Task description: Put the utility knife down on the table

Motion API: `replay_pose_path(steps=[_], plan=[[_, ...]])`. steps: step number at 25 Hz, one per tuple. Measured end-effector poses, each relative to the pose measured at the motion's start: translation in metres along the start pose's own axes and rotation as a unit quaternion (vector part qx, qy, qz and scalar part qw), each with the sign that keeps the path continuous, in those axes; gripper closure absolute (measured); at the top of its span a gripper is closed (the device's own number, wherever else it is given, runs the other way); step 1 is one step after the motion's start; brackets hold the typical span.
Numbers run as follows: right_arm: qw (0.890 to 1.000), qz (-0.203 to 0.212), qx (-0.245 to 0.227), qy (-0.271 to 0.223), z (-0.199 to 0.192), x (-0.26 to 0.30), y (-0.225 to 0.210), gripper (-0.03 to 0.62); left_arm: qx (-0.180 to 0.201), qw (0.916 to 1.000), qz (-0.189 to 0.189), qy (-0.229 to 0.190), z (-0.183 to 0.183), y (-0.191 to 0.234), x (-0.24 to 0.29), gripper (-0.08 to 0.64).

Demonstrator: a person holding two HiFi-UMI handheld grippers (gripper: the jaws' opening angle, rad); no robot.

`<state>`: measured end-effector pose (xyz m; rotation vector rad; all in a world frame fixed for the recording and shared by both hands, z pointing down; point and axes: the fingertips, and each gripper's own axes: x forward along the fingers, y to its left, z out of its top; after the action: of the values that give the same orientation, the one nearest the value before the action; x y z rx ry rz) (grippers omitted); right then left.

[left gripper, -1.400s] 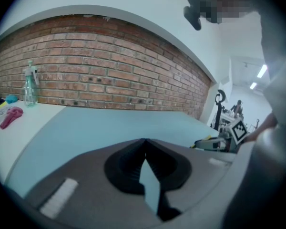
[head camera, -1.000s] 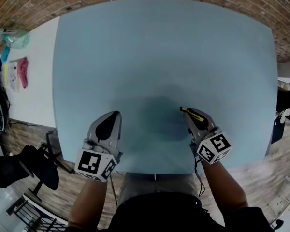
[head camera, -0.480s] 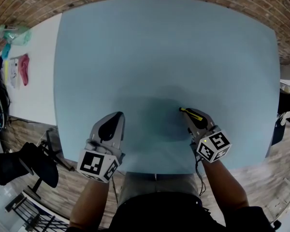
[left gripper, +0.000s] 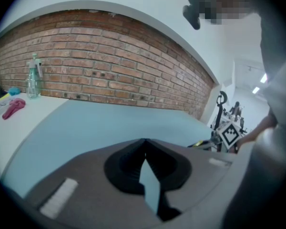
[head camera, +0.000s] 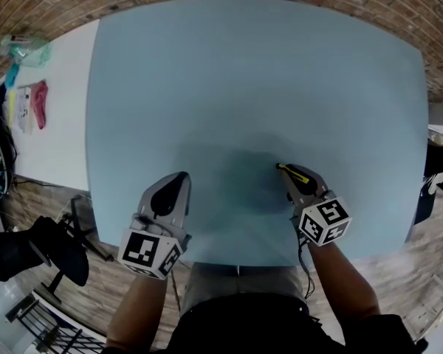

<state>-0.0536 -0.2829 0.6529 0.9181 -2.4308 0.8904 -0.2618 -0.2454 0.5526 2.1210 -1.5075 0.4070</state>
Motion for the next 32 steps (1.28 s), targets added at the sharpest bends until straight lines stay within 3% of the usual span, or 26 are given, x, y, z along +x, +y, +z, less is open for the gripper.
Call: replay_pose_path(steps=[16,25,32], plan=[[1.000,-0.022,-0.003,0.011,-0.003,-0.001,-0.005,0.462,-0.004,1.0000,-0.006,0.002,-0.008,0.002,-0.003,0.555],[0.999,-0.044,-0.005,-0.014,0.006,-0.015,-0.008,0.439,0.010,0.9999,-0.012,-0.008,0.002,-0.005,-0.009,0.557],[0.997,-0.067,-0.005,-0.043,0.023,-0.035,-0.003,0.434,-0.001,0.9994,-0.021,-0.028,0.024,-0.007,-0.022,0.557]])
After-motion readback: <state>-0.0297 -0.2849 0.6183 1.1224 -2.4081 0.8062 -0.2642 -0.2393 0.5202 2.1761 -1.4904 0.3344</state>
